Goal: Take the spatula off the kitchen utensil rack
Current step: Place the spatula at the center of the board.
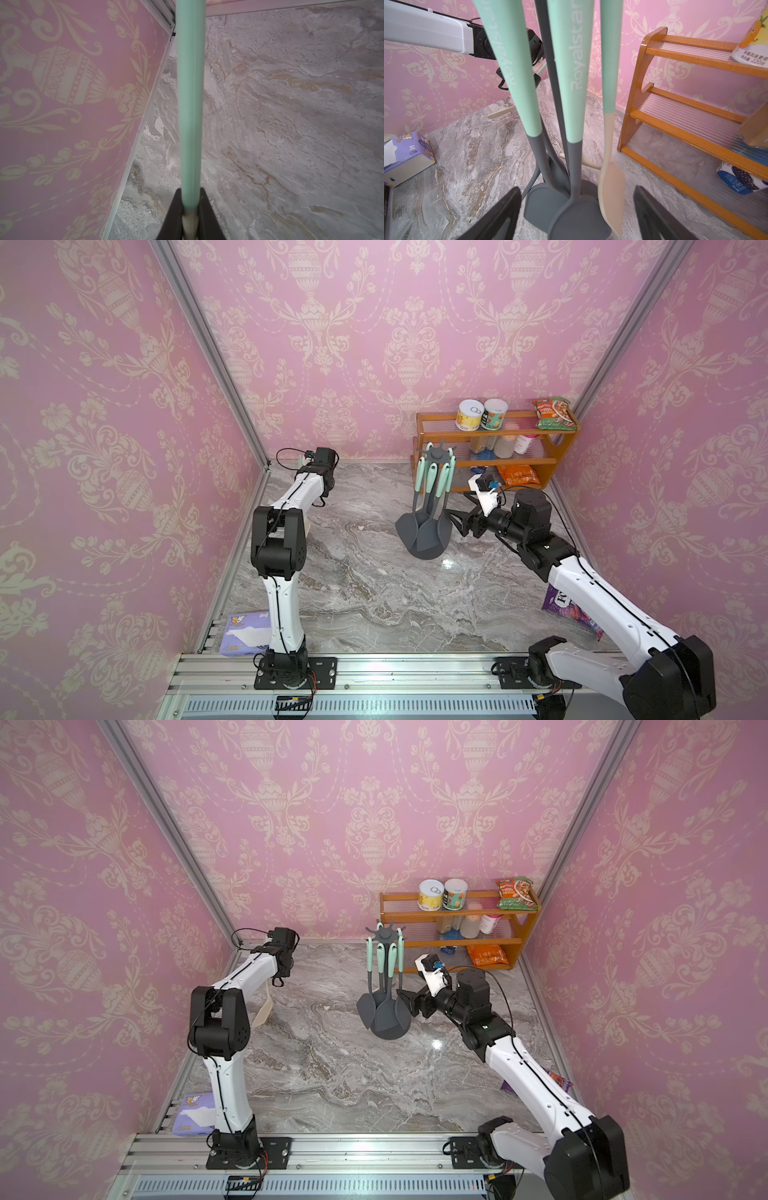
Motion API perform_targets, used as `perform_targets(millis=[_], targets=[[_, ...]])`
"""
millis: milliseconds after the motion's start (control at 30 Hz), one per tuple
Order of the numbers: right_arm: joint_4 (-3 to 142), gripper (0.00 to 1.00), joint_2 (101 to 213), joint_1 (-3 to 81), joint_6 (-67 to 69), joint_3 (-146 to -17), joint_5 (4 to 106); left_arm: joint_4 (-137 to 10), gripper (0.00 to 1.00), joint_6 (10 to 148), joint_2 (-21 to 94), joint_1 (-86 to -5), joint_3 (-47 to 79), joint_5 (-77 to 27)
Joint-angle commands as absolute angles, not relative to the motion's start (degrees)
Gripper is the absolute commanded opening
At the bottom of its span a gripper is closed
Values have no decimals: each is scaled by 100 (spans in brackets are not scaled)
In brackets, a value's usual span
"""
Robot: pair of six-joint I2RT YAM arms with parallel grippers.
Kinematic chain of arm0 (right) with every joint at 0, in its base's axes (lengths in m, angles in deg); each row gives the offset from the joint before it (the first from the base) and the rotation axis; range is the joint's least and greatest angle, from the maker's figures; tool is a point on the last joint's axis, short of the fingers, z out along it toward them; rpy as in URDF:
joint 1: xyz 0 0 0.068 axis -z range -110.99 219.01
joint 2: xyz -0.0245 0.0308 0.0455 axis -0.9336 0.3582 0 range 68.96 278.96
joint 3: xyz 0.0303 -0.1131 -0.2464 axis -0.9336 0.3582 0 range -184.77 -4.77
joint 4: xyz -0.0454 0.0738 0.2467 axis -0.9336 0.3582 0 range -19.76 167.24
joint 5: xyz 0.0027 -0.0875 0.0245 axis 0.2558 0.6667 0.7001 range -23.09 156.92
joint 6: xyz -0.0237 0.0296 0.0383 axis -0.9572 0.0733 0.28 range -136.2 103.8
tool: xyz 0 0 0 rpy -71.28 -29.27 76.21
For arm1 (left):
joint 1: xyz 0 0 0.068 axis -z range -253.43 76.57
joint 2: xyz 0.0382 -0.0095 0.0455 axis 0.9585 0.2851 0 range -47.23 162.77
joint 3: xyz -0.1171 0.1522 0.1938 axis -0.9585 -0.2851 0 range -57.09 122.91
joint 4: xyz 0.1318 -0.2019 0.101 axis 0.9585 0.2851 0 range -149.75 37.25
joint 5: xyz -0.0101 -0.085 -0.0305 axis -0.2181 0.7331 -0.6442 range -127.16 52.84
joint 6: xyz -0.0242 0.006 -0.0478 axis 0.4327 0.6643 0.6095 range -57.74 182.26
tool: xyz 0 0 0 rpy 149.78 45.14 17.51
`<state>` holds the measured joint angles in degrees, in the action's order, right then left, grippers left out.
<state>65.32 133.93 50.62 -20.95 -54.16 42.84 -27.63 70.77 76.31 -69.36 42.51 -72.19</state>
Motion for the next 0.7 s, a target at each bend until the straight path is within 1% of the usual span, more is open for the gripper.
perform_targets(millis=[0, 133, 200, 300, 500, 567, 667], targets=[[6663, 88, 13252, 5095, -2190, -5488, 4404, -3191, 0, 6963, 7785, -7009, 4179, -6673], [6710, 88, 13230, 5101, -2196, -5462, 4497, -3242, 0, 6863, 8010, -7036, 4282, -6498], [6726, 88, 13225, 5101, -2205, -5446, 4538, -3246, 3, 6764, 8098, -7060, 4312, -6321], [6749, 88, 13268, 5099, -2241, -5461, 4591, -3265, 5, 6736, 8247, -7096, 4331, -6147], [6796, 88, 13325, 5101, -2269, -5505, 4616, -3150, 7, 6797, 8453, -7124, 4360, -6142], [6812, 88, 13321, 5107, -2276, -5505, 4626, -3184, 11, 6797, 8441, -7132, 4310, -6126], [6824, 88, 13343, 5108, -2279, -5513, 4629, -3142, 14, 6811, 8434, -7150, 4318, -6029]])
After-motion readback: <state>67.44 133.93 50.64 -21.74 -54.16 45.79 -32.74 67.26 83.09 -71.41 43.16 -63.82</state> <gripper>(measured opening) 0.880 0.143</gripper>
